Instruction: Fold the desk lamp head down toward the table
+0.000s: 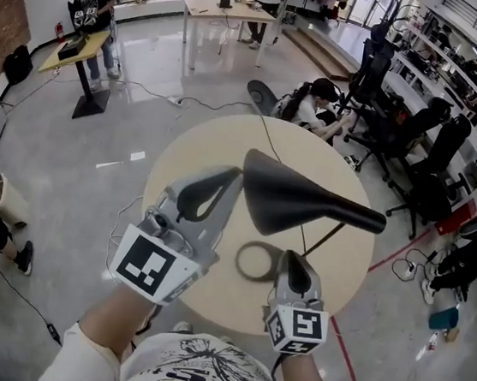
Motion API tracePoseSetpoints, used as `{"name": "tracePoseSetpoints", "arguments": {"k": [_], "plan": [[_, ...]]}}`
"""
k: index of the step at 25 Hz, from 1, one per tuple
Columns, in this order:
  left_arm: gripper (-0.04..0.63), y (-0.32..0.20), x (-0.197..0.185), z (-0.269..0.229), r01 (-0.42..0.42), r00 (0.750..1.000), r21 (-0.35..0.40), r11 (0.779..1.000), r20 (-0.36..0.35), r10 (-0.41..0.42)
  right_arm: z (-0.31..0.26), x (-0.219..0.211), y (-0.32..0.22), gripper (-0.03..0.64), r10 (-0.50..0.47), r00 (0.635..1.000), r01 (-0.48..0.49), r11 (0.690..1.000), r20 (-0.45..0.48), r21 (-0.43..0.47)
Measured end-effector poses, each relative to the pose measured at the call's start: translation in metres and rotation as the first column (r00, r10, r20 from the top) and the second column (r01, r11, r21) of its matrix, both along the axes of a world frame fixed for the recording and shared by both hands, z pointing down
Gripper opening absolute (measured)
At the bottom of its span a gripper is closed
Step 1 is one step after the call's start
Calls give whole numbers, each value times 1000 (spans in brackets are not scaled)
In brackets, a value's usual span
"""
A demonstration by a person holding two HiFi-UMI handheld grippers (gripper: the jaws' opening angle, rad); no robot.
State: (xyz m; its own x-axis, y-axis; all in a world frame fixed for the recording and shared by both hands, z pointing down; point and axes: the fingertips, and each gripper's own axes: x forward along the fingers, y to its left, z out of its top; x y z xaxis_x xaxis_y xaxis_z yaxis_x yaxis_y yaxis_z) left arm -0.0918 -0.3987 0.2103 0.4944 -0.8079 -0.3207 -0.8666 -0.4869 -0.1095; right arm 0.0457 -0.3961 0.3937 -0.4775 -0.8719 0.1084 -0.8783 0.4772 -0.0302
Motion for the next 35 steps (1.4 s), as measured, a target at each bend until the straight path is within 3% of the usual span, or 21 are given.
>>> {"name": "tracePoseSetpoints", "arguments": {"k": [10, 25, 35], "plan": [[6, -10, 12, -9, -42, 999, 14, 999, -9, 42, 12, 1, 1, 9, 43, 999, -43, 999, -3, -28], [6, -17, 11, 64, -52, 999, -150, 987, -13, 50, 25, 19, 10, 9, 98, 995, -100, 993, -33, -63], [6, -22, 23, 124, -91, 996, -300, 950, -37, 84, 33, 28, 21, 9, 131, 991, -133, 988, -39, -83]]}}
